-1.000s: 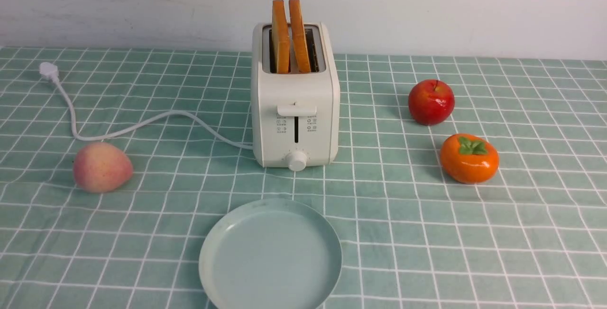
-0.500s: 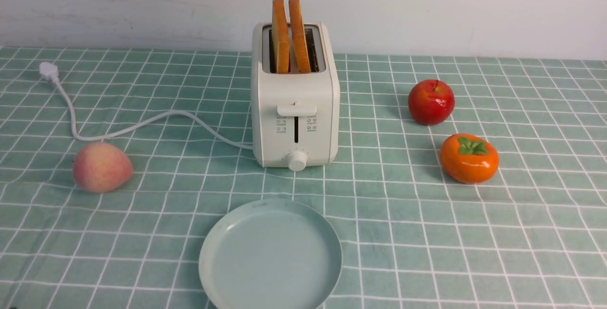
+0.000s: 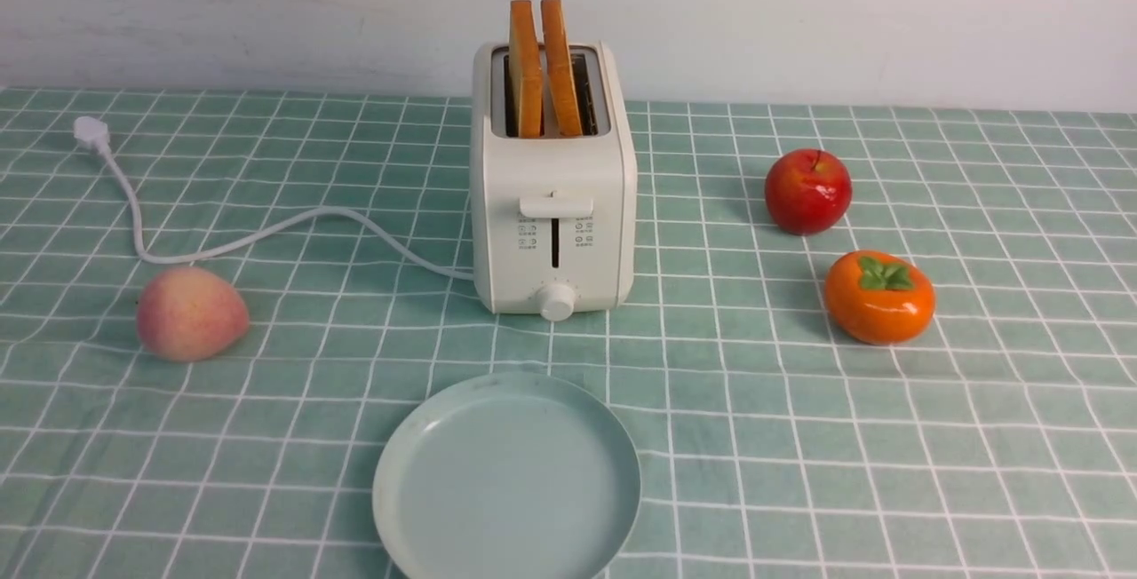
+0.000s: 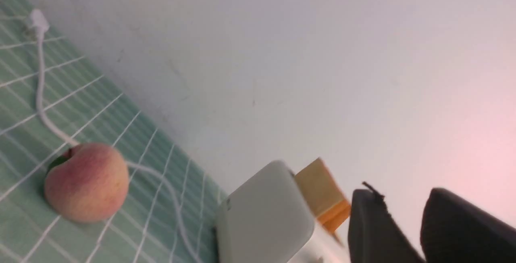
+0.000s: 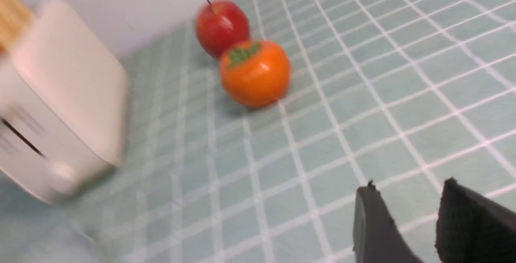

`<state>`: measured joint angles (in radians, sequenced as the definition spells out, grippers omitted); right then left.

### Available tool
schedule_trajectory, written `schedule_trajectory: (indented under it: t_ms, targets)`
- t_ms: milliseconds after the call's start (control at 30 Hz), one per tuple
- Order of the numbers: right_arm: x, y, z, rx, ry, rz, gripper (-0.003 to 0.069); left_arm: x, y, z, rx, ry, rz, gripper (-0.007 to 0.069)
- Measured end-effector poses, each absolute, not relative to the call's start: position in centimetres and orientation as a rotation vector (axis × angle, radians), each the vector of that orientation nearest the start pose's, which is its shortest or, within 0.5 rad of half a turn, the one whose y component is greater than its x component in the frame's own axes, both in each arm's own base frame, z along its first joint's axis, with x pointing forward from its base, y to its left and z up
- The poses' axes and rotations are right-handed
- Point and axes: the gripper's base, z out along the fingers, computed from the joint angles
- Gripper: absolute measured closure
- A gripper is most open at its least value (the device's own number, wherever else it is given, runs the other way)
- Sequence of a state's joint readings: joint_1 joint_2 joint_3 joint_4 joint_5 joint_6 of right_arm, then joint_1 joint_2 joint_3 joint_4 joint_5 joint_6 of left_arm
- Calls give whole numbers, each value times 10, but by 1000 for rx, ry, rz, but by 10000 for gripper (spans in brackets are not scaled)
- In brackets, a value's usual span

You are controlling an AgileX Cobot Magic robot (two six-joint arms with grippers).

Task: Take toasted bread from bread machine on blue coffee table place on plate.
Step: 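Reach for a toast slice standing in the toaster with the left gripper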

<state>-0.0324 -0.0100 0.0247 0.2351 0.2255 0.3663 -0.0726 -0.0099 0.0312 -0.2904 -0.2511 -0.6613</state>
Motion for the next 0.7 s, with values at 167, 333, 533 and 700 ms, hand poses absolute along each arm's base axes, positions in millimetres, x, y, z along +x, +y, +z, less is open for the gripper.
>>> schedule_trajectory:
  t_ms: [167,333,533,700]
  targets:
    - [57,3,196,723,1484,729,419,49,2,242,-581,1122,-846,638]
    - [57,2,198,748,1450,760,419,45,-6,279,-576,1354,-824,638]
    - [57,3,200,807,1426,830,419,66,-14,319,-574,1786,-679,638]
    - [44,15,243,690,1505,902,428,105,-24,344,-473,2173,-576,638]
